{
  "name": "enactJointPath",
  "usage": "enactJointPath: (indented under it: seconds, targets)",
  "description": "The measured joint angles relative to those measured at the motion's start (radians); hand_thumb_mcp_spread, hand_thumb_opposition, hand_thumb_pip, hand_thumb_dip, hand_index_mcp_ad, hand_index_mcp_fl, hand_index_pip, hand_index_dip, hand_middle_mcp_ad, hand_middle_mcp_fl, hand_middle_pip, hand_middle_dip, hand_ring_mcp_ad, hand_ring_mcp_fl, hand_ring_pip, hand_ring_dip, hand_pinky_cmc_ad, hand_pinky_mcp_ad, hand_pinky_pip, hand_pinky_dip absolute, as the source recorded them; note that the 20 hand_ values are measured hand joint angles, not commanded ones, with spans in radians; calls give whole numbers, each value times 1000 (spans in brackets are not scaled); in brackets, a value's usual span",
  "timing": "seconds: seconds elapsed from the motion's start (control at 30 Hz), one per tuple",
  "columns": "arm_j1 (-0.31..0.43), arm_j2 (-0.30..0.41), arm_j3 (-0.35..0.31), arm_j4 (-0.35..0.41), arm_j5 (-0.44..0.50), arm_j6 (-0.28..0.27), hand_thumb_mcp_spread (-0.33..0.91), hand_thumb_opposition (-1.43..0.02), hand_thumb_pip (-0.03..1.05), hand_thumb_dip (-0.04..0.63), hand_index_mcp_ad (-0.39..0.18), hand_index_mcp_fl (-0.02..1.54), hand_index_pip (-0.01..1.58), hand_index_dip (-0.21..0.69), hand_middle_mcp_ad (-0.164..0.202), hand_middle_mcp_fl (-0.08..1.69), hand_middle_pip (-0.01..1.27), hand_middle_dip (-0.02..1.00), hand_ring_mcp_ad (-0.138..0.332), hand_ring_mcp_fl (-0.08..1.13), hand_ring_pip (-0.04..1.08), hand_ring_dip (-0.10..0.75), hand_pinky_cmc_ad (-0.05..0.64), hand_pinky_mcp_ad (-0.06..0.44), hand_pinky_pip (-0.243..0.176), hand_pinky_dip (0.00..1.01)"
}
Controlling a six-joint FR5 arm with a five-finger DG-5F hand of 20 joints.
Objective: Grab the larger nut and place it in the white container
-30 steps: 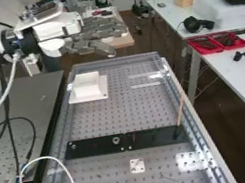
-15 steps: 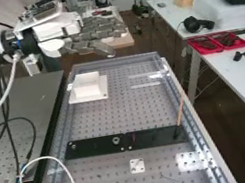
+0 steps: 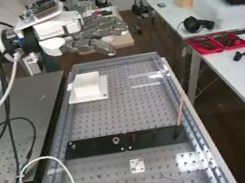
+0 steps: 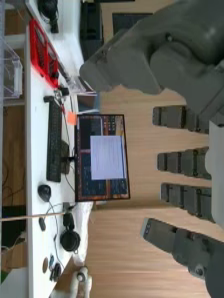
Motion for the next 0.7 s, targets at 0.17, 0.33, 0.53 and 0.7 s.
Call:
enactJointPath:
  seconds: [0.17,0.33,0.53,0.7]
  targets:
    - [2,2,-1,1,4,0,222,-836,733,190,-206,-2,487,-140,77,3,136,220,134,-2,101,87,326,297,-112,618]
    - [5,10,0,-2,17,-5,222,-836,733,190,-206,-2,487,-140,77,3,136,220,131,-2,101,87,326,297,-112,618]
    - [10,18,12,-23,38,-16,222,-838,733,190,-206,-2,471,-140,77,3,136,218,134,-2,101,87,326,297,-110,618]
    - [20,13,29,-60,61,-22,225,-822,700,188,-202,0,374,-136,75,7,136,218,126,2,101,87,326,297,-110,618]
